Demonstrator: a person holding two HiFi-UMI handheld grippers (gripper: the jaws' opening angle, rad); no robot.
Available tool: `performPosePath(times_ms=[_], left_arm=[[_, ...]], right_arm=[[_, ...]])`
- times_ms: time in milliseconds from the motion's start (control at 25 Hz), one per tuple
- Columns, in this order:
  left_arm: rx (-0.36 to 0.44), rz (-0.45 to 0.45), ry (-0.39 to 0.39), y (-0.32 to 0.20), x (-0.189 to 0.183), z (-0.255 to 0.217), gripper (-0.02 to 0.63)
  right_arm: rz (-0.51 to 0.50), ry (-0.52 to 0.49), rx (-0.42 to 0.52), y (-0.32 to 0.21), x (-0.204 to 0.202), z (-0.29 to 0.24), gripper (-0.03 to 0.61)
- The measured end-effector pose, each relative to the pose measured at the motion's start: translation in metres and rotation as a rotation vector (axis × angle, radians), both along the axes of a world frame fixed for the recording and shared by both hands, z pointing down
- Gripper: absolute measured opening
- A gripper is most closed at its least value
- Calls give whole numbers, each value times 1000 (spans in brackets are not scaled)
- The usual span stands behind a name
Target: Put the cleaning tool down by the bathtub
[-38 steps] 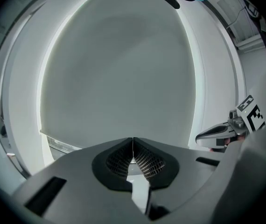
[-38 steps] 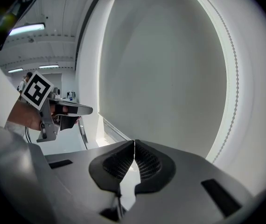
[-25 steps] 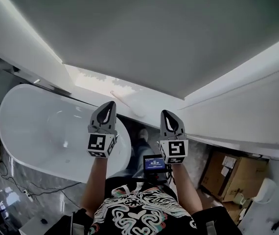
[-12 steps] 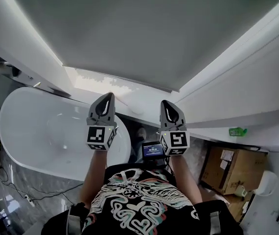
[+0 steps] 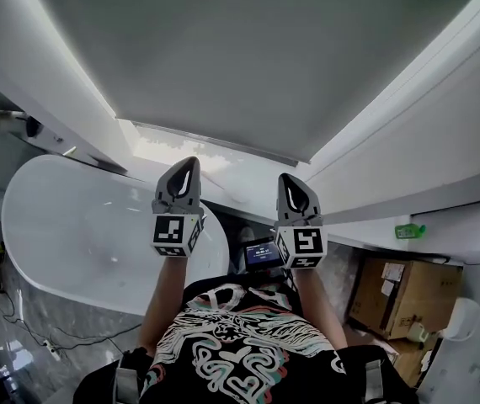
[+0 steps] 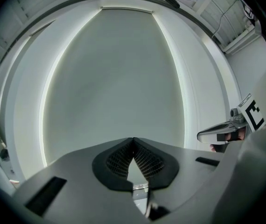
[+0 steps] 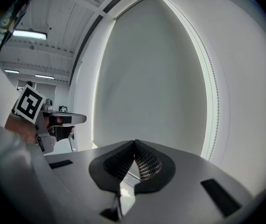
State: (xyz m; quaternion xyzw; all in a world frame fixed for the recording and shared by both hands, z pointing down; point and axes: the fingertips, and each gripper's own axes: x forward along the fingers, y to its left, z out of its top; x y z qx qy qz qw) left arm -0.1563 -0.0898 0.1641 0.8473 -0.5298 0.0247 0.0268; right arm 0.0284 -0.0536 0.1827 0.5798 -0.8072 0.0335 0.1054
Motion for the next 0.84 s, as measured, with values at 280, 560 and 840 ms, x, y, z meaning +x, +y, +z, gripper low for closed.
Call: performPosePath(times_ms=[280, 560, 840], left_arm=[[-7, -31, 10, -2, -6, 2, 17], [-1, -38, -34, 3, 3, -2, 17], [-2, -26, -61, 19, 9, 4, 17]], right_arm=[[-10, -22, 10, -4, 1, -3, 28], [-26, -26, 22, 1, 5, -11, 28], [-29, -29, 40, 11, 8, -17, 28]])
